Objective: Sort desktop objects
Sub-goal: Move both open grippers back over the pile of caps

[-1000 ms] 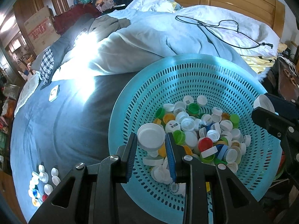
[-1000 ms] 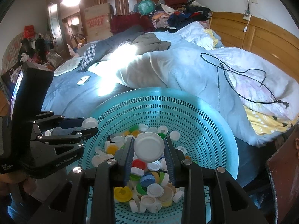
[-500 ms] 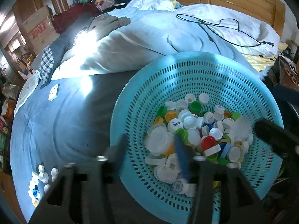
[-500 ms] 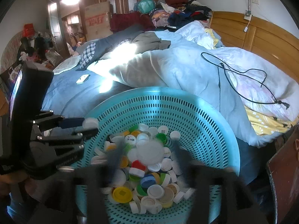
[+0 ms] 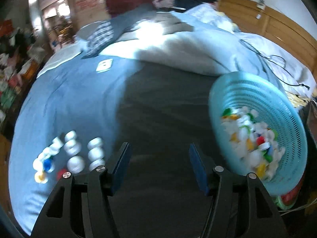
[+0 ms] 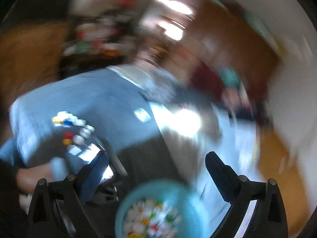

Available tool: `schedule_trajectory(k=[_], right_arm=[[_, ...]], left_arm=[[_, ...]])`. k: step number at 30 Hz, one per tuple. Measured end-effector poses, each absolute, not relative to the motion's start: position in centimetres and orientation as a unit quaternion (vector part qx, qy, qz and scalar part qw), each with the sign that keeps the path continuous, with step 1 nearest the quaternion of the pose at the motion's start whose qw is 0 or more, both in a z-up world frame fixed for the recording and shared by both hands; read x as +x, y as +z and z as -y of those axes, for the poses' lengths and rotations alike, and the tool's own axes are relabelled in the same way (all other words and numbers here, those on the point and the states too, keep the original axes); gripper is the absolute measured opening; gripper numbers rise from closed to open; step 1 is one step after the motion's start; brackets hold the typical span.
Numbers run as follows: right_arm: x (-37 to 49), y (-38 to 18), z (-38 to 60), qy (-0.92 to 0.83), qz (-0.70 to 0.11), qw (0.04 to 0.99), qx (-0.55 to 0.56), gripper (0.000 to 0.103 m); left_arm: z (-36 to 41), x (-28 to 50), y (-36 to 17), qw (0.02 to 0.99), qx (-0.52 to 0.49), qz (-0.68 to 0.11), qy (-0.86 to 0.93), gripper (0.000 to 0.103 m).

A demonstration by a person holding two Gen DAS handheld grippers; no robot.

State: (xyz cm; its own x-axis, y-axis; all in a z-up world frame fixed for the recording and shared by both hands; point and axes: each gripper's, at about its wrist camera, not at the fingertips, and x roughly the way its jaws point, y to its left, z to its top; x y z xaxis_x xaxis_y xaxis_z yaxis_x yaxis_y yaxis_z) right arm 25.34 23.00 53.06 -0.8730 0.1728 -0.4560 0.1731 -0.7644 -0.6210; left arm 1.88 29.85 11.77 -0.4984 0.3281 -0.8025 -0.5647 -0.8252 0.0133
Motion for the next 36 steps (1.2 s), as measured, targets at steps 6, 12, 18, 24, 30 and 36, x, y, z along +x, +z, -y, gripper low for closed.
schedule_trajectory(k=[6,12,18,24,30,36], right_arm=[[32.2,58.6,-4.5,-0.847,-0.521,0.088,0.058,0.103],[38.4,58.5,4.9,-0.799,-0.577,0.159,-0.058,0.103],[39.3,57.3,8.5,-0.79,-0.581,0.183,-0.069,0.103],[37.3,53.6,10.8,-0.748,-0.636,0.189,-0.012,0.103],[34.1,48.6,9.7,-0.675,-0.712,0.169,0.09,0.103],[32.9,45.8,8.8,-0.636,-0.737,0.199,0.115,0.103]], left_arm=[[-22.6,1.6,10.9,0.222,-0.446,-0.096,0.862,0.055],[-17.6,1.9,10.2,0.206,-0.449,-0.065,0.867,0.055],[-13.6,1.3,8.8,0.194,-0.459,-0.032,0.866,0.055],[-11.2,1.0,7.6,0.191,-0.463,-0.001,0.866,0.055],[-9.8,0.8,7.1,0.202,-0.456,0.022,0.866,0.055],[-7.8,-0.2,6.1,0.194,-0.45,0.028,0.871,0.055]])
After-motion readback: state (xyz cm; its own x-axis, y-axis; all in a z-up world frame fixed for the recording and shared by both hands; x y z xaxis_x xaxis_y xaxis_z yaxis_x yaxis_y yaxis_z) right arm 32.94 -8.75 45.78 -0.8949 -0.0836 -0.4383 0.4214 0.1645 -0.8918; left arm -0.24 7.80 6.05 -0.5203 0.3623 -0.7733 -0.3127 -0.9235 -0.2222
